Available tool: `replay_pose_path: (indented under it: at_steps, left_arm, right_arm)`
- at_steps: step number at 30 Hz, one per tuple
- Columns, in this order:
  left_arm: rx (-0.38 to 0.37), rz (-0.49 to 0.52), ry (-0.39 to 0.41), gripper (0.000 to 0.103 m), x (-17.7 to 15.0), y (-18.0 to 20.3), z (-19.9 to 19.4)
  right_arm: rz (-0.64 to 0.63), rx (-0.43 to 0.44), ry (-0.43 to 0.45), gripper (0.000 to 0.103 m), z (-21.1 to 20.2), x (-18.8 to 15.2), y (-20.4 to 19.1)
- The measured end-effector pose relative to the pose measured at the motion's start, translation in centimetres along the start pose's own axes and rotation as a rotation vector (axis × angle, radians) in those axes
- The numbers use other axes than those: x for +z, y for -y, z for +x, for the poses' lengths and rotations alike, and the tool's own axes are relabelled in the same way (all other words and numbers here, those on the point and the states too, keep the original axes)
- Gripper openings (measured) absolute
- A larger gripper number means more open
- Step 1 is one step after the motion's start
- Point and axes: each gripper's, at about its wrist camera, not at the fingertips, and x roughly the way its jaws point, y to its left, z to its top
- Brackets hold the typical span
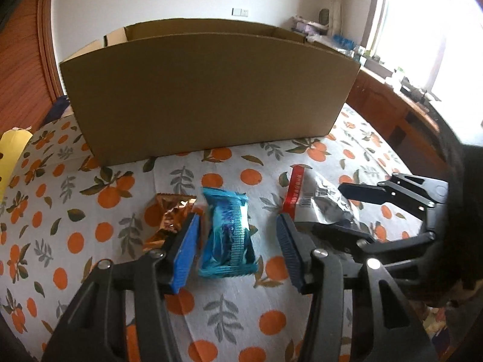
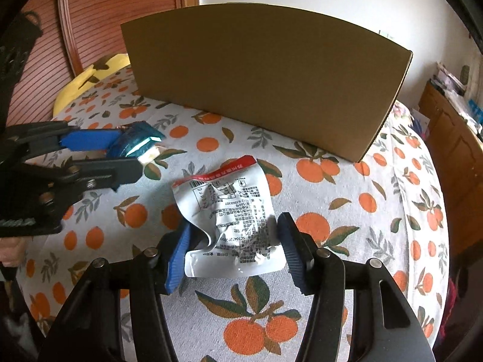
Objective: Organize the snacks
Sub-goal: 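Grasp the blue candy with the left tool while the right tool grasps the white pouch, then carry the blue candy and white pouch over the cardboard box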
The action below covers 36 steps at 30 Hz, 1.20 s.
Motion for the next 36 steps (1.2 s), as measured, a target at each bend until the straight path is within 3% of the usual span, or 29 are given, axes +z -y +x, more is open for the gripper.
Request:
replay_pose_path:
  at_steps: [4, 7, 11, 12, 18, 36]
  left_arm:
    - [0.049, 0.059, -0.003, 0.050, 0.0, 0.8, 0.6]
    - [0.081, 0.090, 0.000, 0.038, -0.1, 1.1, 0.7]
    - [0.101, 0.138, 0.002, 0.031, -0.1, 1.5, 0.6]
    - [0.102, 0.148, 0.000, 0.024, -0.1, 1.6, 0.5]
    - [0.109, 0.209, -0.002, 0.015, -1.0, 2.6, -0.2]
    - [0.057, 0.163, 0.071, 0.014, -2.0, 1.9, -5.5]
  right_arm:
    - [0.002, 0.002, 0.002, 0.057, 0.0, 0.0, 0.0]
    - [0.002, 0.002, 0.002, 0.057, 0.0, -0.1, 0.0]
    - [0.004, 0.006, 0.002, 0.057, 0.1, 0.0, 0.0]
    - [0.004, 0.007, 0.002, 0.057, 0.1, 0.0, 0.0]
    - [0.005, 0.009, 0.003, 0.057, 0.0, -0.1, 0.1]
    - [-0.016, 0.001, 0.011, 0.055, -0.1, -0.1, -0.2]
